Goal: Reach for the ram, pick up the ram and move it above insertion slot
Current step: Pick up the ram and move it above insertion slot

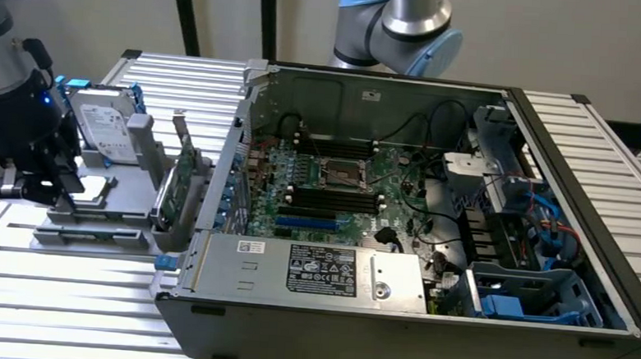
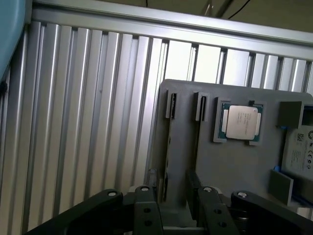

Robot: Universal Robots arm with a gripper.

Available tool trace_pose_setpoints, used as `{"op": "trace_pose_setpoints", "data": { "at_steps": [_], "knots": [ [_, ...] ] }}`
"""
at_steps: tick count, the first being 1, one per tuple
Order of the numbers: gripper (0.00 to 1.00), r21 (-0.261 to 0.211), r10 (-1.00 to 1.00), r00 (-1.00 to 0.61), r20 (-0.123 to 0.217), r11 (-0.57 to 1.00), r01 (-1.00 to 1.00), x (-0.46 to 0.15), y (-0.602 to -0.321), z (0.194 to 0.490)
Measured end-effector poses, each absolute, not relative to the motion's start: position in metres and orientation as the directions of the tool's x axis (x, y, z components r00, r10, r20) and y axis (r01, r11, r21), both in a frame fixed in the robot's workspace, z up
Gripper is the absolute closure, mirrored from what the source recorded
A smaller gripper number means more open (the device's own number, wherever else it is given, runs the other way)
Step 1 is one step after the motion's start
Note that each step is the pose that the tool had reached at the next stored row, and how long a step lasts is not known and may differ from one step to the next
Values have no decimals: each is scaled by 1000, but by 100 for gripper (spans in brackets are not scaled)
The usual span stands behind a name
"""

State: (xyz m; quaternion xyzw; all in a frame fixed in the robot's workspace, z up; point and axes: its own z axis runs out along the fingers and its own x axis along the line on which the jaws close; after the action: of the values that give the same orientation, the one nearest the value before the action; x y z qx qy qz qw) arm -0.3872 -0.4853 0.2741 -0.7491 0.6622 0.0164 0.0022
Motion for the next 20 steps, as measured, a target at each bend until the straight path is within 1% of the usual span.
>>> {"op": "trace_pose_setpoints", "data": {
  "at_steps": [20],
  "knots": [
    [63, 18, -993, 114, -28, -114, -993, -386, -485, 238]
  ]
}}
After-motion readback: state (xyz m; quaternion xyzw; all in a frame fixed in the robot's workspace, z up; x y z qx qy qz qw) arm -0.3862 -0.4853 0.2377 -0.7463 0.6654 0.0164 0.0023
